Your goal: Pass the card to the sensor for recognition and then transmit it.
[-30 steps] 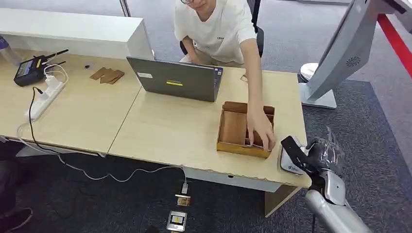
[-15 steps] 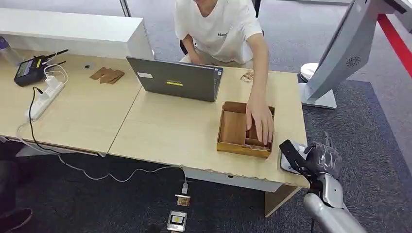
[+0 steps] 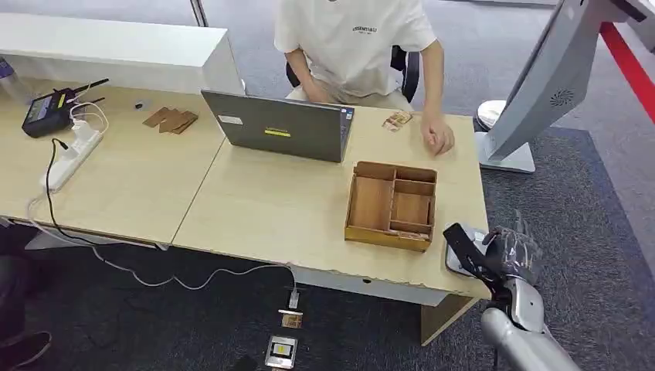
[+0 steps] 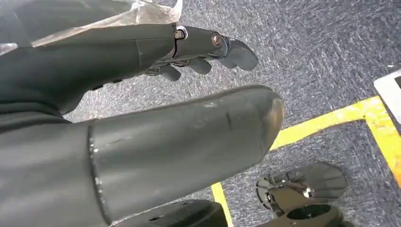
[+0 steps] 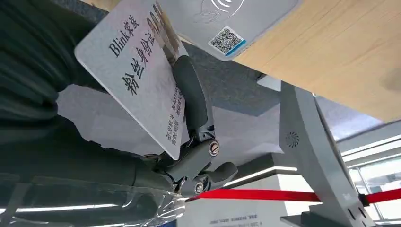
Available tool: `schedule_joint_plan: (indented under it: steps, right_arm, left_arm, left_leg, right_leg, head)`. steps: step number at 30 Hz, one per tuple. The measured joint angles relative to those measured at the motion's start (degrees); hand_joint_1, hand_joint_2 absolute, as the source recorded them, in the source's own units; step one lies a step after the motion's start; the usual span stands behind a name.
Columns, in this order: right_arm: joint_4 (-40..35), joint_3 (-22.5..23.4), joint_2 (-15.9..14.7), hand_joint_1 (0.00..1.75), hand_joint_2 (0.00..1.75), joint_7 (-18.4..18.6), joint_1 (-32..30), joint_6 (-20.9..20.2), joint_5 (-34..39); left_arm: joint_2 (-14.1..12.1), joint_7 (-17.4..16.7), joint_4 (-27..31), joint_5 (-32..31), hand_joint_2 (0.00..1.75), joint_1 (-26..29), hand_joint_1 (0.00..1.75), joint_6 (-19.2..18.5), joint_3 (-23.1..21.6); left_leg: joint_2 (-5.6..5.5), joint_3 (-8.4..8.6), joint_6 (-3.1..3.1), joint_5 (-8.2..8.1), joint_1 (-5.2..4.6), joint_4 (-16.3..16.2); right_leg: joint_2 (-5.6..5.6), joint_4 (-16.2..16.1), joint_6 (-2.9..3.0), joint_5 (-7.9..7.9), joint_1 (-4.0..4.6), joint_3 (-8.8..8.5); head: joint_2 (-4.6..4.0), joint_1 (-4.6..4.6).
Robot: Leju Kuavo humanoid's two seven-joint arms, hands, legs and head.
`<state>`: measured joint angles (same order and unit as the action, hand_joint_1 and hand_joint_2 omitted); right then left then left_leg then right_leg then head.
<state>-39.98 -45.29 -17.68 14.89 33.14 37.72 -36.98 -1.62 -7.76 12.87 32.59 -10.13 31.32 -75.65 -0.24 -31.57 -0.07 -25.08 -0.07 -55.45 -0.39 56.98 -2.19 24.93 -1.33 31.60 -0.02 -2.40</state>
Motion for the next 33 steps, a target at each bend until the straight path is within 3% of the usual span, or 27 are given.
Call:
schedule_joint_plan:
  steps: [33]
  right_arm:
    - [0.92, -0.22, 1.97, 1.75, 1.75, -0.66, -0.58, -1.37, 1.7]
  left_arm:
    - [0.02, -0.76, 0.0, -0.61, 0.0, -0.81, 0.0, -0.9, -0.09]
  left_leg:
    - [0.0, 0.0, 0.0, 0.0, 0.0, 0.0]
  right_leg:
    - [0.0, 0.0, 0.0, 0.0, 0.0, 0.01]
  head:
    - [0.0, 0.0]
